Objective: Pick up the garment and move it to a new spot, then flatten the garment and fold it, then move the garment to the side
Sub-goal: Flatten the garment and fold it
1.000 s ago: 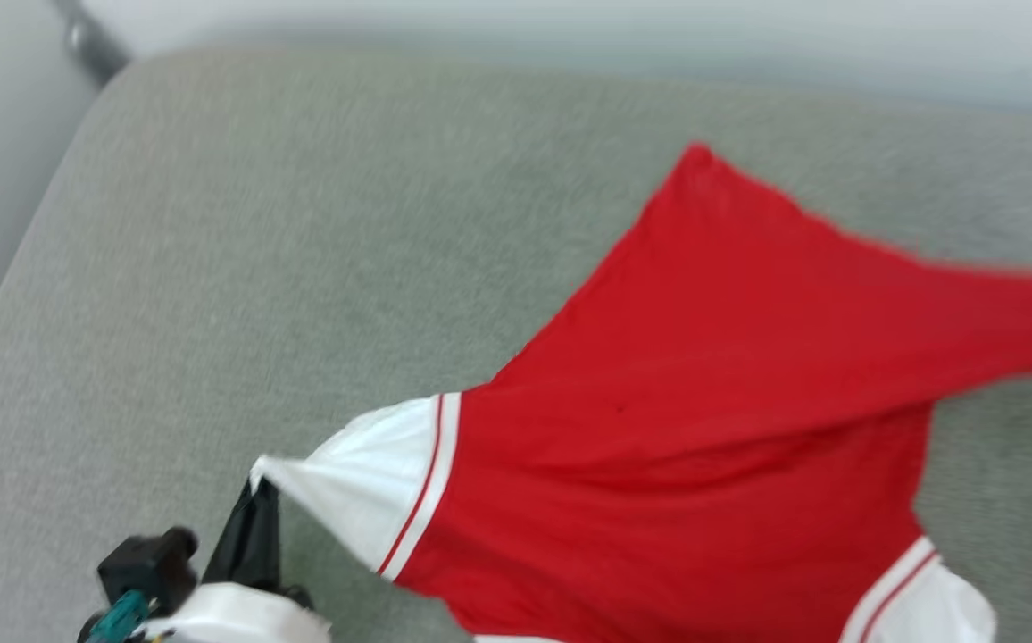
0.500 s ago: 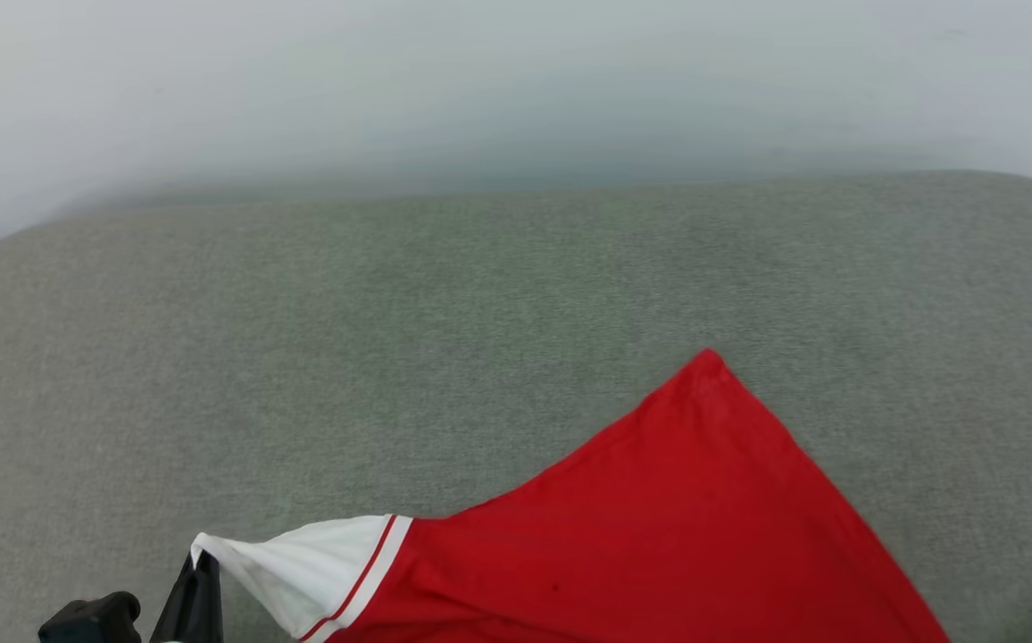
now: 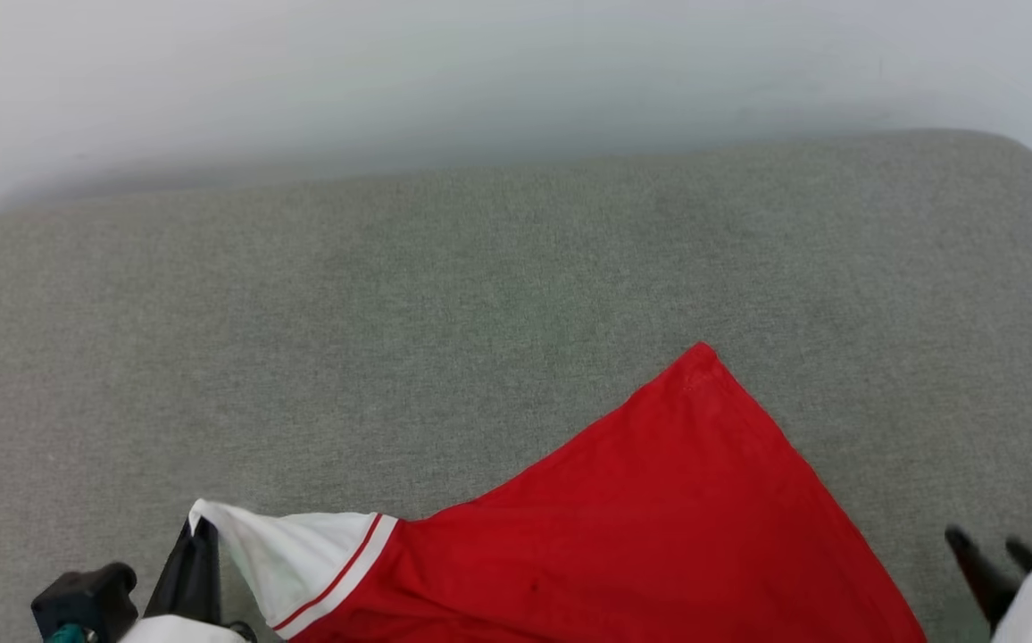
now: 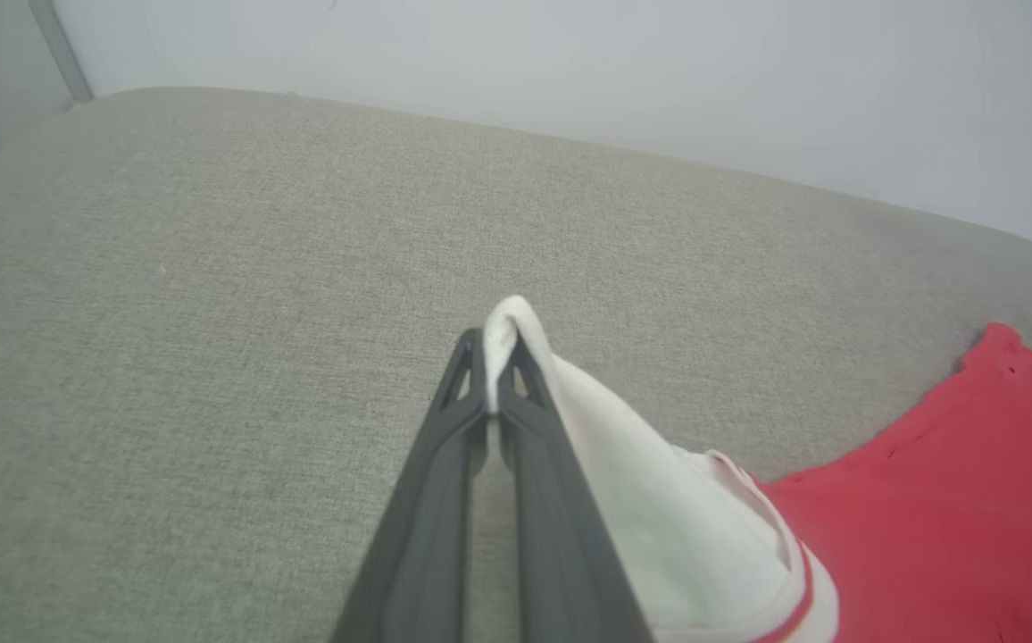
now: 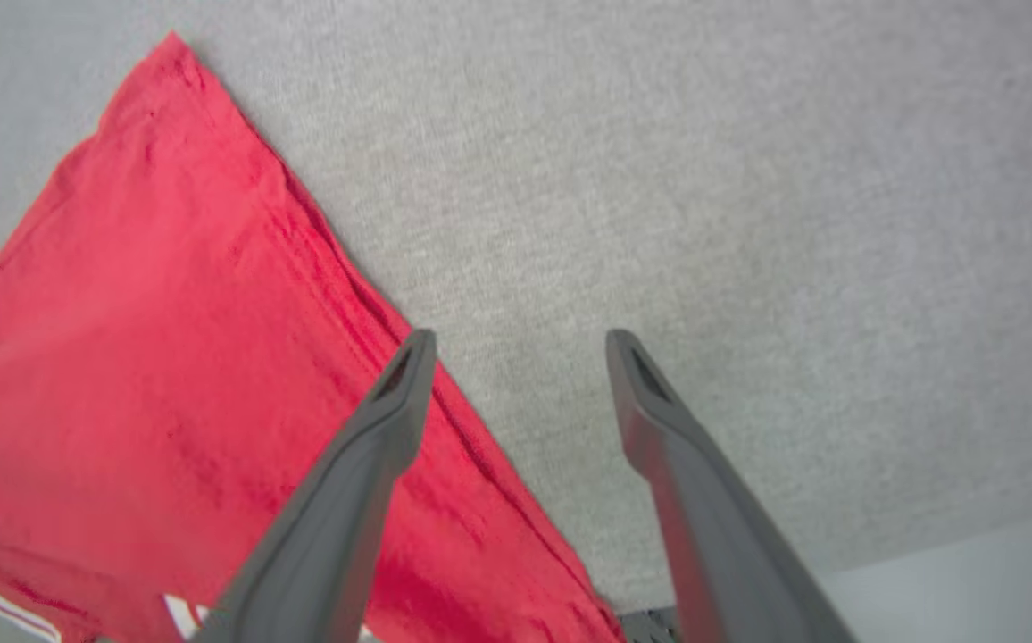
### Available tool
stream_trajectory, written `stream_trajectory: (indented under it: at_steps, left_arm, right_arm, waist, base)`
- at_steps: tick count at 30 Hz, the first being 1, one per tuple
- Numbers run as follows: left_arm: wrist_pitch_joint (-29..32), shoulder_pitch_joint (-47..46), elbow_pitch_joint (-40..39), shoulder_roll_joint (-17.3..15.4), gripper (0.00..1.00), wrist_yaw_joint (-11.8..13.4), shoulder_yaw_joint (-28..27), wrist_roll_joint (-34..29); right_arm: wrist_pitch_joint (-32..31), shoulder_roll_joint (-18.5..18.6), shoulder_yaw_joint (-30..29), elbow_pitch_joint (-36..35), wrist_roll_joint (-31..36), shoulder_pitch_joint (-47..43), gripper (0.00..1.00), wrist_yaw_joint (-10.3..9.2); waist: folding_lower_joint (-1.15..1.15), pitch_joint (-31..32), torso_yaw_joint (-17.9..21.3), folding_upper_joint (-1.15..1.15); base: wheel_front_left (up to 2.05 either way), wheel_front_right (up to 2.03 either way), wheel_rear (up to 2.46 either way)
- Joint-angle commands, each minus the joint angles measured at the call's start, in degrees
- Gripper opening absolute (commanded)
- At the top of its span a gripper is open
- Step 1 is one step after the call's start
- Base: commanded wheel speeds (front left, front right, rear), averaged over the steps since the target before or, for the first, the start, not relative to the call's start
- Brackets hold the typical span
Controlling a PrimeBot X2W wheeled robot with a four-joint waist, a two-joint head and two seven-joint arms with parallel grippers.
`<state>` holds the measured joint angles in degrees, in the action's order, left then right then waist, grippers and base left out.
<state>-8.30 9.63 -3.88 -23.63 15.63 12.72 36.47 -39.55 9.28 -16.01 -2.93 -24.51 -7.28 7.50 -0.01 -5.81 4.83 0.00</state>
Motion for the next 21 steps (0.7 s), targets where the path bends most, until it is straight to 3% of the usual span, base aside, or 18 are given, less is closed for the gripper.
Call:
stream_trajectory:
  at_steps: [1,6,11,15,21]
  left_arm:
    - [-0.28,-1.3,-0.76,-0.27,0.0,-0.15,0.13,-0.53]
    - [-0.29,-4.63,-2.92,-0.35,0.0,-0.66,1.01,-1.58]
    - [-0.52,-8.85,-4.49,0.17,0.0,-1.55,2.52,-2.75]
    - [-1.23,-12.27,-4.13,0.97,0.0,-2.77,3.83,-3.4]
    - [-2.47,-15.85,-2.88,2.19,0.0,-4.25,5.35,-4.02]
  right_arm:
    - [4.33,0.29,0.76,0.72,0.19,2.81,1.0,-0.02]
    - [16.12,1.69,5.07,3.72,-0.14,11.44,1.0,-0.02]
    - [19.29,4.27,9.78,7.17,-0.97,20.29,1.0,-0.02]
    - [14.96,7.26,13.98,9.49,-1.83,26.64,1.0,-0.02]
    - [-1.55,11.47,20.64,10.74,-4.4,33.31,1.0,-0.02]
  waist:
    - [0.01,-1.69,-0.25,0.0]
    - [0.01,-6.23,-1.76,0.0]
    - [0.01,-11.11,-4.08,0.0]
    - [0.01,-14.08,-6.13,0.0]
    - [0.01,-16.87,-8.37,0.0]
  base:
    - [0.0,0.0,0.0]
    - [0.0,0.0,0.0]
    - [0.0,0.0,0.0]
    - [0.0,0.0,0.0]
    - [0.0,0.0,0.0]
